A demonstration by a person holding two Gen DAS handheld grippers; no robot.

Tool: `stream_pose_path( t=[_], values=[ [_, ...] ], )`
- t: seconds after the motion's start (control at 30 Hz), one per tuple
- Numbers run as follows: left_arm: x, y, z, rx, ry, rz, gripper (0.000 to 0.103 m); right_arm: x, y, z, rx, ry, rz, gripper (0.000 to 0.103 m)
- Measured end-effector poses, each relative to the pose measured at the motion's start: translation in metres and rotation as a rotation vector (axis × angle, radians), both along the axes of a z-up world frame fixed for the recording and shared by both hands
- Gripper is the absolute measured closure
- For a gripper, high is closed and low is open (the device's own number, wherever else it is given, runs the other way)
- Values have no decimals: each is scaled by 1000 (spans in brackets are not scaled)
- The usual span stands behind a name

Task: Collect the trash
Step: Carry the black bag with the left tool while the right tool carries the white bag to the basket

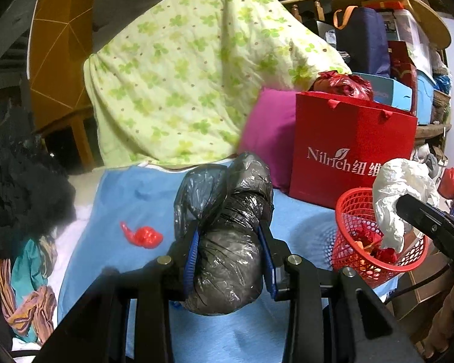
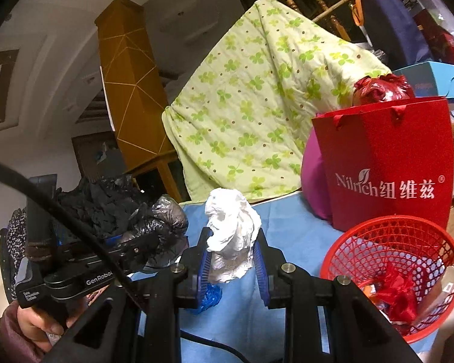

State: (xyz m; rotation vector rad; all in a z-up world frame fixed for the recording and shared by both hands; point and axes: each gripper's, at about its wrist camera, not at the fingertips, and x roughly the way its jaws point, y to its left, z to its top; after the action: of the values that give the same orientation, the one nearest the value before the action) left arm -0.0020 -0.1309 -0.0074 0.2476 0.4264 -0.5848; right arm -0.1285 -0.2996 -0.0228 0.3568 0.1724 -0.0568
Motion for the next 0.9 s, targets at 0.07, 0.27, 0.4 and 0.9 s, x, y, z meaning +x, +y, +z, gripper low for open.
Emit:
stream_pose_path(
  t=[0.07,0.27,0.4,0.9],
  values=[
    [-4,-5,2,6,-11,-5,65,-7,-1,0,1,-7,-9,75],
    [-15,-15,6,21,-30,-28,65,-21,-9,1,11,-19,-32,75],
    [-21,-22,7,32,-38,-43,65,-29,-16,0,20,-26,-45,75],
    [-36,-51,10,76,-61,-89,65,-54,-36,-2,54,-43,-94,75]
  ],
)
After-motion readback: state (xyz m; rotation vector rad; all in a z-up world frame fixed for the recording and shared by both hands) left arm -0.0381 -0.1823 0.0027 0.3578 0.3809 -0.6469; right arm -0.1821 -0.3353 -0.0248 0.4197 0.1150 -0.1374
